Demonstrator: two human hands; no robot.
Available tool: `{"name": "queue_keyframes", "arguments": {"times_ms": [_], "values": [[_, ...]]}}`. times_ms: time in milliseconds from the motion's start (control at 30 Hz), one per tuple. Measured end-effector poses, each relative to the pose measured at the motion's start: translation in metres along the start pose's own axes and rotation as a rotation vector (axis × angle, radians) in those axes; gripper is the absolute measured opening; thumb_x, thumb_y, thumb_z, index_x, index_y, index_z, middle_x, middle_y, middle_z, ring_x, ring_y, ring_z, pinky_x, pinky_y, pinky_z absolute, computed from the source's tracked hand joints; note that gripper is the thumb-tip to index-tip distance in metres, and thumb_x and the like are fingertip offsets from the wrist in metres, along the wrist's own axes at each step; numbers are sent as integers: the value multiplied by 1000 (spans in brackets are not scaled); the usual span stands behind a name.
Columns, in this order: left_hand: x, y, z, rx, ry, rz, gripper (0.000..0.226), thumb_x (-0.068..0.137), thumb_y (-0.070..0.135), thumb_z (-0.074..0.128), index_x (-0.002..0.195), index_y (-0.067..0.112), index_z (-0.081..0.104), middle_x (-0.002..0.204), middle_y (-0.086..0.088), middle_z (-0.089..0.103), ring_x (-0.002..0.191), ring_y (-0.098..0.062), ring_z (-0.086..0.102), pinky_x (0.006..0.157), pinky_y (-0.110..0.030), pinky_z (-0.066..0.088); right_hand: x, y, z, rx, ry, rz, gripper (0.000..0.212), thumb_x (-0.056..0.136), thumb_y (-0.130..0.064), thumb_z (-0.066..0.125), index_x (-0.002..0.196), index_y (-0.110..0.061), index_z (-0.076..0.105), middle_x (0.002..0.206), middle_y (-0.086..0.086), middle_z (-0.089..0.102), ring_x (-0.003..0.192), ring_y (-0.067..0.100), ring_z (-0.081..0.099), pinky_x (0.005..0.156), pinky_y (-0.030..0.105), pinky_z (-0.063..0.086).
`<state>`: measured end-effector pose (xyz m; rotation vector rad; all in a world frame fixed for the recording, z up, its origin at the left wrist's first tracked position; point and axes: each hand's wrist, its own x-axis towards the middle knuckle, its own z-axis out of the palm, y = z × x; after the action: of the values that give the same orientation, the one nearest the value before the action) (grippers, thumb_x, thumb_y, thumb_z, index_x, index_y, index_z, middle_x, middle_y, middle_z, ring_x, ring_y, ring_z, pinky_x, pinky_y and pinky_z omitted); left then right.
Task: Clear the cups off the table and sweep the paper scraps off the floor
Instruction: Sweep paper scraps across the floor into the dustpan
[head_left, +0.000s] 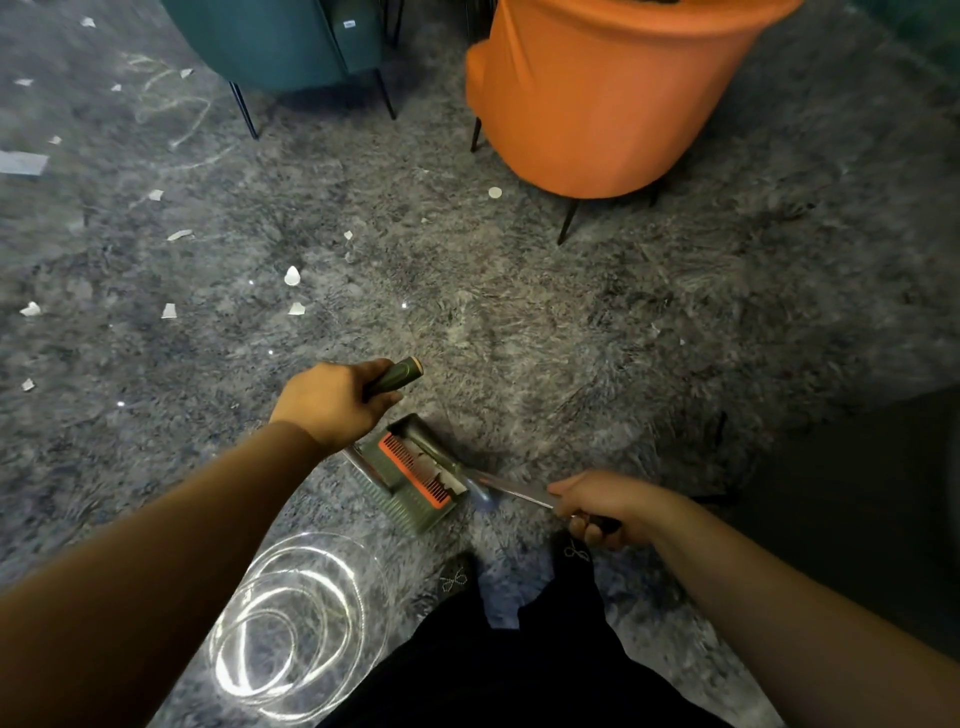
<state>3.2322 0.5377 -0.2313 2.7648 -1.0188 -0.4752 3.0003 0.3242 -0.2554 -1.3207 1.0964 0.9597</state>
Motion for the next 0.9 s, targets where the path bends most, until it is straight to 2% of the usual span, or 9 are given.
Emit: {"name": "queue_keyframes", "arguments": {"times_ms": [167,300,500,700,900], "values": [[-14,-7,1,-74,26,-27,52,89,53,56,138,35,50,104,-3,72,92,-25,66,75,-32,53,-12,7,-4,74,12,-21,53,97,-6,42,146,-25,36,55,1,43,29,5,36,30,11,23],[-29,-19,2,-163,71,-128,52,89,50,60,137,32,52,110,-6,71,97,-28,66,79,-35,52,-7,12,-10,171,30,-13,54,96,-6,45,147,-23,35,51,2,47,35,7,37,34,14,23],[-32,-29,-2,-207,118,-253,51,89,50,58,137,31,52,103,-10,72,93,-31,67,73,-34,50,-13,-3,-15,319,81,-79,54,98,-5,40,148,-20,30,48,1,46,31,6,35,32,11,19],[-8,-23,-15,-217,152,-298,52,90,52,56,138,31,51,103,-8,72,92,-30,66,69,-32,49,-7,-32,-38,373,130,-116,54,98,-4,40,148,-20,30,47,2,45,30,7,35,31,11,20],[51,-10,-36,-227,182,-349,50,91,50,56,137,31,51,104,-9,72,93,-32,66,69,-32,48,4,-85,-84,343,133,-175,56,97,-3,40,150,-19,27,50,1,45,32,7,35,34,14,19]]}}
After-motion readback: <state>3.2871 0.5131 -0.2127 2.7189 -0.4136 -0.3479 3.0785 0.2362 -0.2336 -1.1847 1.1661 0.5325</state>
